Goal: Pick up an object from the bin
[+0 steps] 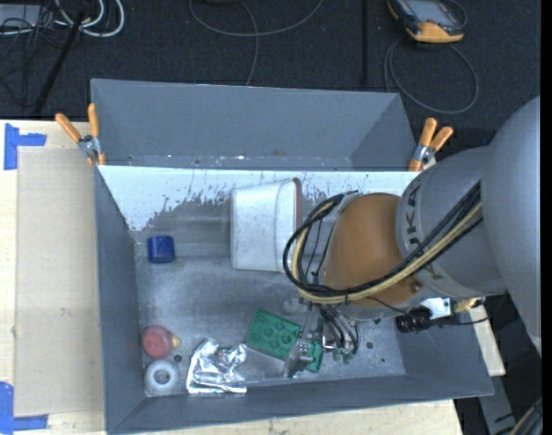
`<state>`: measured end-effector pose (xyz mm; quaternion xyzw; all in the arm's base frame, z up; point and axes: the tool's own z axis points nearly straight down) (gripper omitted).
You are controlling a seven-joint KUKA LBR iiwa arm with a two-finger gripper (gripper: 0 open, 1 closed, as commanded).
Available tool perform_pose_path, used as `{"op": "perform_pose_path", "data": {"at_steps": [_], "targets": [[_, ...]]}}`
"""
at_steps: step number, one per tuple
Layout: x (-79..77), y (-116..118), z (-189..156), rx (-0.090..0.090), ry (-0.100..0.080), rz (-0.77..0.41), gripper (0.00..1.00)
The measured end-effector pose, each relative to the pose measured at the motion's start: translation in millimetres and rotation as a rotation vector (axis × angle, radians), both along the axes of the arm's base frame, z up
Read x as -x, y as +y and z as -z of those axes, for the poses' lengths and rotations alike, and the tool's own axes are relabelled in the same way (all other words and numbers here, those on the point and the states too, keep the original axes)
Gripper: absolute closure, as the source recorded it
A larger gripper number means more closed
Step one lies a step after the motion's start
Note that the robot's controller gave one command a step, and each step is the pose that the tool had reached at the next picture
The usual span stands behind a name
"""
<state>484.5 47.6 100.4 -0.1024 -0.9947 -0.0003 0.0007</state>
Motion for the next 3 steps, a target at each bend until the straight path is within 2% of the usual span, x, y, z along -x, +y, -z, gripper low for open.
{"op": "perform_pose_path", "data": {"at_steps": [1, 2, 3], "targets": [[-0.4, -2.6, 27.8, -0.001, -0.003, 0.094, 0.0], [-0.8, -2.0, 26.6, 0.0, -0.001, 0.089, 0.0], [-3.1, -2.2, 24.5, 0.0, -0.008, 0.089, 1.0]]}}
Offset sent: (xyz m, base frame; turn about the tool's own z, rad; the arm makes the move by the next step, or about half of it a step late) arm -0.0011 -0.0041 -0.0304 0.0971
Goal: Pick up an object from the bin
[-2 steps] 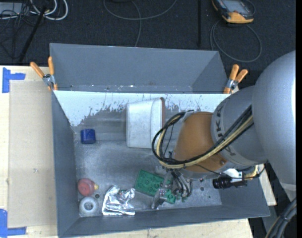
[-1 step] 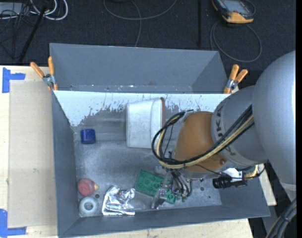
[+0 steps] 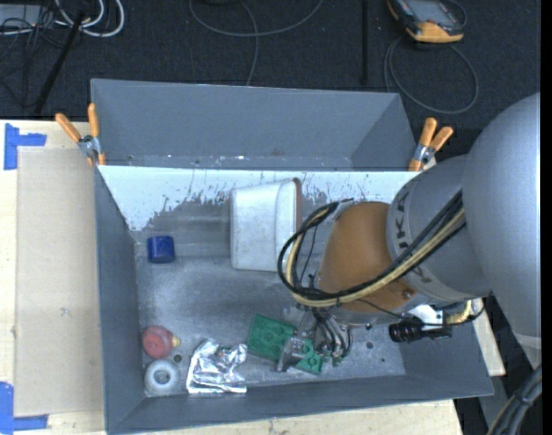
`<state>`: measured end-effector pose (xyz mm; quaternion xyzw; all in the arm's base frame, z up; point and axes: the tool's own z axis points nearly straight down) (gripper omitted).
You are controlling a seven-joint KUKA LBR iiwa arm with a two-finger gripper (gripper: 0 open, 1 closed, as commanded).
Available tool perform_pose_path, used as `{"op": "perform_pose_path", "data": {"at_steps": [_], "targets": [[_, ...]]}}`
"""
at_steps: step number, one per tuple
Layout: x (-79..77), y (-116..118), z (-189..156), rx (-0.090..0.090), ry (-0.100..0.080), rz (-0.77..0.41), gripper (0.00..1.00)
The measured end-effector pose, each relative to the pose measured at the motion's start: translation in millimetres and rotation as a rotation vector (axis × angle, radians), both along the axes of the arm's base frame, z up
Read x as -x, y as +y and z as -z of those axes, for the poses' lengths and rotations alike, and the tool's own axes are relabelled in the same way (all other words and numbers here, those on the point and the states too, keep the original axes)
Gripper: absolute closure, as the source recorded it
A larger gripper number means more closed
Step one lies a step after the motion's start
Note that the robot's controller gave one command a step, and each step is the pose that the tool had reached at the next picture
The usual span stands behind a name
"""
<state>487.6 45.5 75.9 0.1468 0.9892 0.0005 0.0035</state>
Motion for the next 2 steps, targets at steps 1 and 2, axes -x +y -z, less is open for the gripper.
{"op": "perform_pose_path", "data": {"at_steps": [1, 2], "targets": [[-1.0, 0.1, -46.0, -0.001, 0.004, -0.004, 1.0], [-1.1, -0.1, -53.9, 0.0, 0.007, -0.007, 1.0]]}}
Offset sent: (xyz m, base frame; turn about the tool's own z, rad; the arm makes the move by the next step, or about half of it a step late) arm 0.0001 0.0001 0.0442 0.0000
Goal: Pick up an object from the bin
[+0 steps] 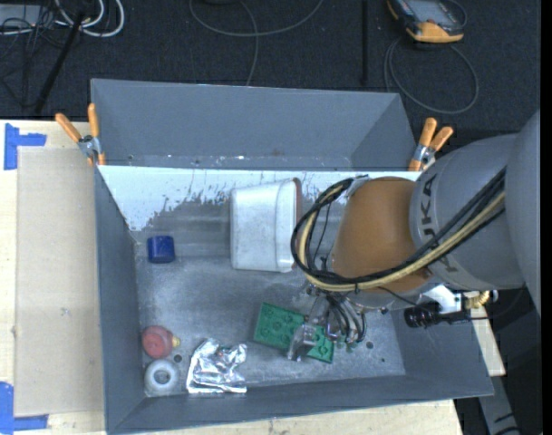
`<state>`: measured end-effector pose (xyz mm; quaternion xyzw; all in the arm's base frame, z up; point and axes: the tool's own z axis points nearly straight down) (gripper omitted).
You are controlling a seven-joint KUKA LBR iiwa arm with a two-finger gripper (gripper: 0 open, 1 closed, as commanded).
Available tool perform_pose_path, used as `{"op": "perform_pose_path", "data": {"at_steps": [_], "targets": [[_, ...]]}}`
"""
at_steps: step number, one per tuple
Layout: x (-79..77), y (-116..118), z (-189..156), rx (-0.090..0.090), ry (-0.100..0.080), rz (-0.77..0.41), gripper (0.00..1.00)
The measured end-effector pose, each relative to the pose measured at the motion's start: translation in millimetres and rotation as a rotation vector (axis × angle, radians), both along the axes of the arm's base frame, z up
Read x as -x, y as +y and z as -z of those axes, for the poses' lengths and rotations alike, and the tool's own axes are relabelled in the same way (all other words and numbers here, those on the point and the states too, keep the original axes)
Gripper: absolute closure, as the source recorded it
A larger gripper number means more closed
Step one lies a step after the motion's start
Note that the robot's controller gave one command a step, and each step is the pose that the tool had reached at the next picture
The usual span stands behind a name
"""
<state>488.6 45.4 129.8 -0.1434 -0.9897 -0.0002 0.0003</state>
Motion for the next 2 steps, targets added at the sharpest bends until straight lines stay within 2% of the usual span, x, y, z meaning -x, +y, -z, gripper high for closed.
{"op": "perform_pose_path", "data": {"at_steps": [2], "targets": [[-0.5, 0, -30, 0.0, -0.001, -0.009, 1.0]]}}
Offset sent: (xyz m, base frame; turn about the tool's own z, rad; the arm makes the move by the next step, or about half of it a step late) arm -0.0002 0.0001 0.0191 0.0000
